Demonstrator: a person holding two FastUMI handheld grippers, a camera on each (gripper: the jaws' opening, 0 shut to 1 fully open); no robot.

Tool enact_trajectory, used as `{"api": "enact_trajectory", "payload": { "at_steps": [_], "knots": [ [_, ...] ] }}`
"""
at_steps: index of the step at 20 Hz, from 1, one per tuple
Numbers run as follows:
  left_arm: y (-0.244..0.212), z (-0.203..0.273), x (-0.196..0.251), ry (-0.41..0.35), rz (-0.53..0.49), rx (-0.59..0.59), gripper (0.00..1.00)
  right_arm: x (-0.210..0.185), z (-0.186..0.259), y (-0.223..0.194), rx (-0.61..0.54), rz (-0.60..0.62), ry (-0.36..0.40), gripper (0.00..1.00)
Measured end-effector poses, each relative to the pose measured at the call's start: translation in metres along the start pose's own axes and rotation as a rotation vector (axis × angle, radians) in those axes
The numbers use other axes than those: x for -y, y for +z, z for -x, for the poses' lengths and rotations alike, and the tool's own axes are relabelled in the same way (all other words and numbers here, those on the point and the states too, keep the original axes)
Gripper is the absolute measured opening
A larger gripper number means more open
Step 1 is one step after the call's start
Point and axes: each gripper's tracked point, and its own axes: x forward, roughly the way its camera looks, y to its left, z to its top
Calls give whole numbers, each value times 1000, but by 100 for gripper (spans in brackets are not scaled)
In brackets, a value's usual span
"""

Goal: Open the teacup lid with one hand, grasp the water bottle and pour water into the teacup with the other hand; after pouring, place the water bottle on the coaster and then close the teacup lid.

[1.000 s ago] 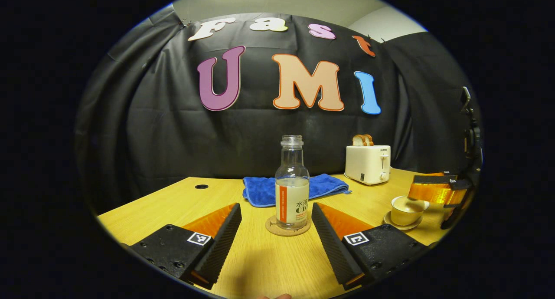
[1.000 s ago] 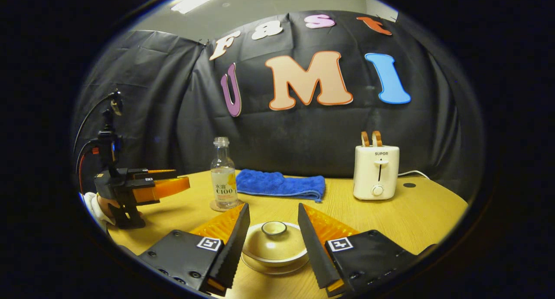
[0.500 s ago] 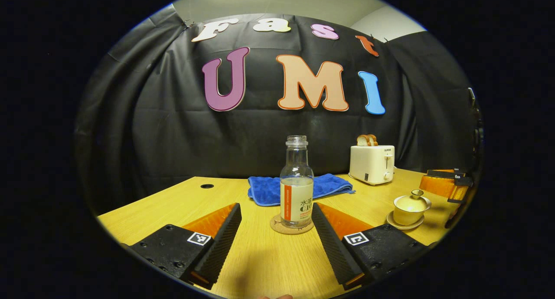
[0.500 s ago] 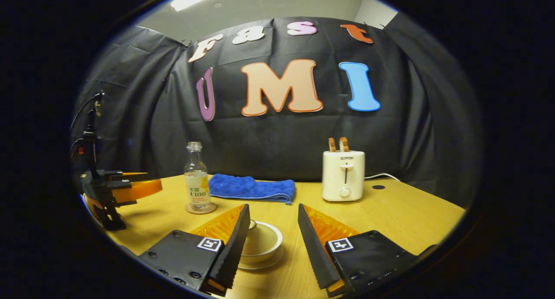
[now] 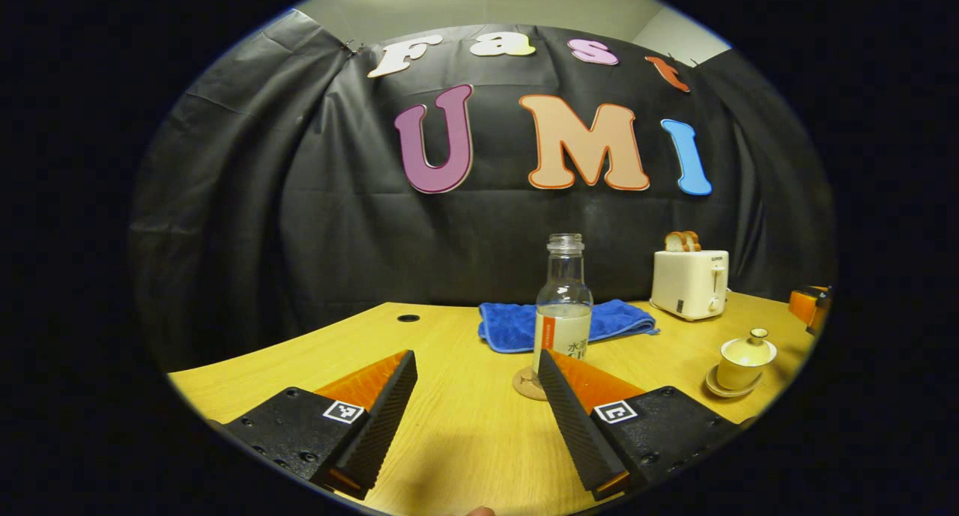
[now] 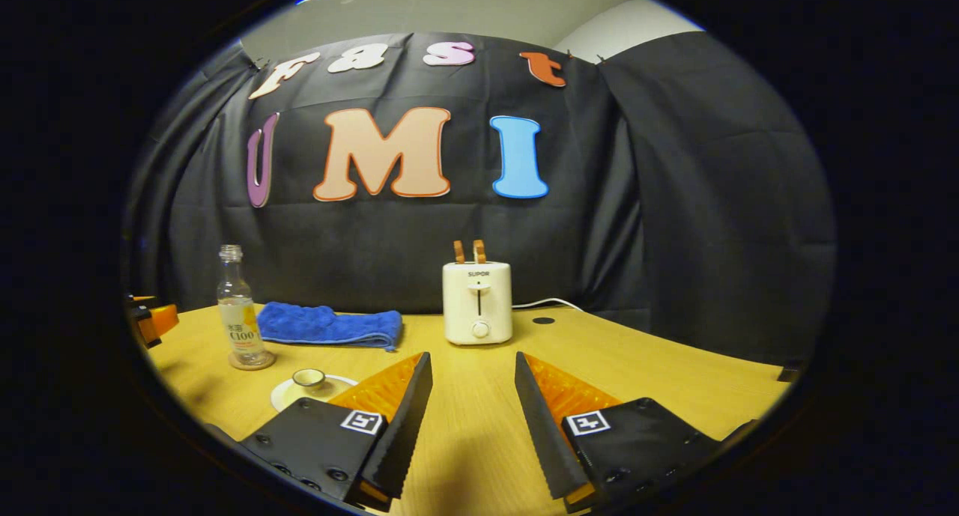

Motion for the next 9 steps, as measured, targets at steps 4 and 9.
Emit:
{"api": "enact_trajectory", "payload": {
  "at_steps": [4,9],
  "knots": [
    [0,1,2,13,1,3,95,0,0,1,-1,0,-2,70],
    [0,1,3,3,2,7,95,2,1,1,-1,1,-9,69]
  ]
}}
